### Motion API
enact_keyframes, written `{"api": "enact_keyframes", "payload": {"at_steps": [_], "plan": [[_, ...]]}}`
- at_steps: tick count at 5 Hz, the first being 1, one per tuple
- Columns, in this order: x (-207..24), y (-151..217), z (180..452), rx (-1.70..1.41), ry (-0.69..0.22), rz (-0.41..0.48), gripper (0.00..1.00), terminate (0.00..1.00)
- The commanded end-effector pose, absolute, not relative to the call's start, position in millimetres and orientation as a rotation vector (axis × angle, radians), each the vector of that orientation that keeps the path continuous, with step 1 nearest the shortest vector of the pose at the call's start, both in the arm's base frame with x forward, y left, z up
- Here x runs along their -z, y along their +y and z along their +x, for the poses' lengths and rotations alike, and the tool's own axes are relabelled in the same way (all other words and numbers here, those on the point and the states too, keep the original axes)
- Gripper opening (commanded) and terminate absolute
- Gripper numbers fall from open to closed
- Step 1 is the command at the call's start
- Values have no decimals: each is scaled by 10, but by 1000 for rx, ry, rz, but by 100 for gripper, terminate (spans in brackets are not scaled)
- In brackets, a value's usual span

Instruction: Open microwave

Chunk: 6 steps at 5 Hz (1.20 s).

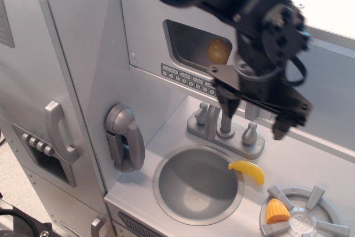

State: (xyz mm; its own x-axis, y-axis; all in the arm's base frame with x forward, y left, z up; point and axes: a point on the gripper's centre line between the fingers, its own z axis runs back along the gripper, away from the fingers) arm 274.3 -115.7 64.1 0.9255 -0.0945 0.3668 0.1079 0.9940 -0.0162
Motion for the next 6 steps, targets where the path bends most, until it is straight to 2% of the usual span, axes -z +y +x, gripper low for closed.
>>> {"api": "enact_keyframes", "payload": {"at_steps": [1, 2, 4, 5, 6], "plan": [[-915, -1162, 2939, 58, -508, -50, 100, 0], [-1018, -1087, 2991, 35, -536, -41, 100, 0], [-1101, -890, 3098, -7, -536, -41, 100, 0], [-1093, -866, 3139, -15, -532, -51, 0, 0], [-1112, -872, 3131, 6, -518, -94, 0, 0]]}}
